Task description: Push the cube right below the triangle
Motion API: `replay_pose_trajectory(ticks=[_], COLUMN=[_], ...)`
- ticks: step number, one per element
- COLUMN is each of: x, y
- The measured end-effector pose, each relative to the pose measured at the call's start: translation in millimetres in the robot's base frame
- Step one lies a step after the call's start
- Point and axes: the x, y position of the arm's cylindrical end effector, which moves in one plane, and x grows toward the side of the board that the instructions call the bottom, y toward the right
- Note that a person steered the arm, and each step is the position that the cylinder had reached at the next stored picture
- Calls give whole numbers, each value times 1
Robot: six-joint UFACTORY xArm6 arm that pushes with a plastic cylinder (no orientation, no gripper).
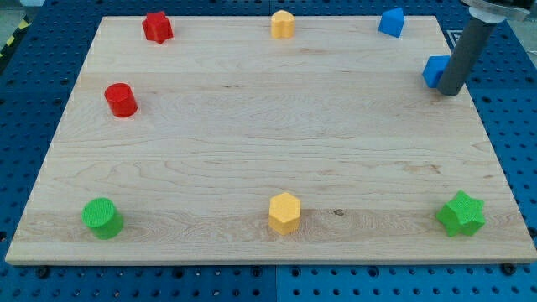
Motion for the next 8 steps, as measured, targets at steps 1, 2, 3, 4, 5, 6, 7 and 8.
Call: replay_pose_trajectory(ticks=[1, 2, 3, 4, 5, 6, 7, 8], x=[0, 0, -12, -35, -52, -68, -80, -71], y=[4, 0, -9, -9, -9, -9, -9, -37])
